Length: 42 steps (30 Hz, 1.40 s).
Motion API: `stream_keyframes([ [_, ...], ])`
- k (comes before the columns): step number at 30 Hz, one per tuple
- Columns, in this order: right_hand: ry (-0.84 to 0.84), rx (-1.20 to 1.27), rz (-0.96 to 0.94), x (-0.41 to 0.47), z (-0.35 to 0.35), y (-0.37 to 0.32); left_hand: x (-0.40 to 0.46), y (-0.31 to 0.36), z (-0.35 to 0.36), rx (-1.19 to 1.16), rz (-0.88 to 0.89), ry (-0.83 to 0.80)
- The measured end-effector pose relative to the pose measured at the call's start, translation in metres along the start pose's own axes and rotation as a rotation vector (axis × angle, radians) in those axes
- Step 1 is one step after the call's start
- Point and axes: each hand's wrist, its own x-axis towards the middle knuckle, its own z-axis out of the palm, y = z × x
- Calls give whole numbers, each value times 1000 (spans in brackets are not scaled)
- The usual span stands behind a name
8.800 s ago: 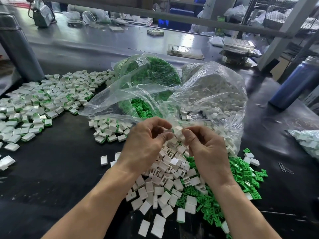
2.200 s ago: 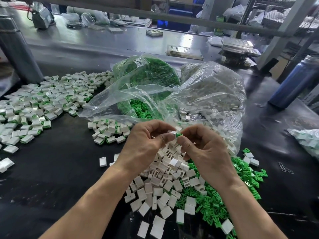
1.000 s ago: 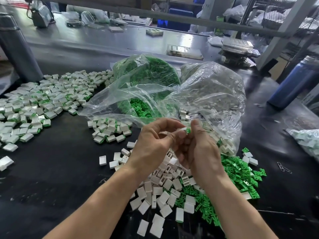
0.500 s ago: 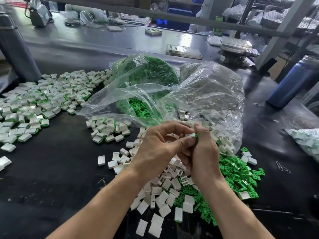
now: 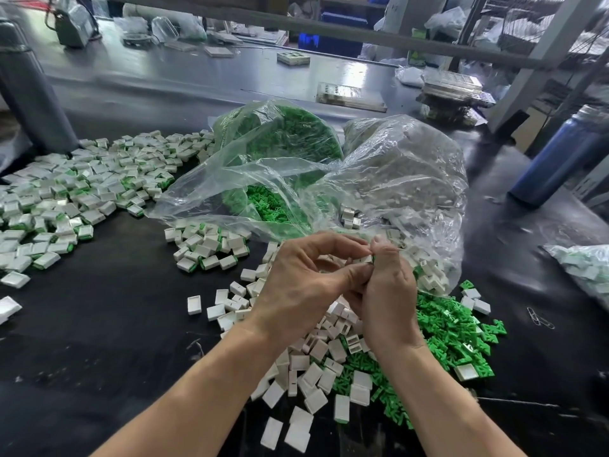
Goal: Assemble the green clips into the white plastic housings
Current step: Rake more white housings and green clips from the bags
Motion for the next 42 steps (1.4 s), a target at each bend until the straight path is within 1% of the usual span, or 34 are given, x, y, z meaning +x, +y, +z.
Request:
stream_keyframes([
  [13, 7, -17, 6, 1, 1, 1, 0, 0, -2, 8, -14, 7],
  [22, -55, -17, -32, 0, 1, -1, 1, 2, -3, -5, -11, 4],
  [29, -68, 17, -30, 0, 2, 1, 0, 3, -5, -25, -9, -23],
  [34, -78, 8, -26, -1, 2, -1, 3, 1, -8, 16, -26, -29],
  [36, -97, -41, -42, 0, -2, -1, 4, -1, -11, 51, -14, -6],
  [39, -95, -171, -139, 3, -14, -3, 7, -1, -21, 149, 12, 68],
  [42, -122, -211, -197, 6, -24, -7, 8, -1, -28, 205, 41, 121],
])
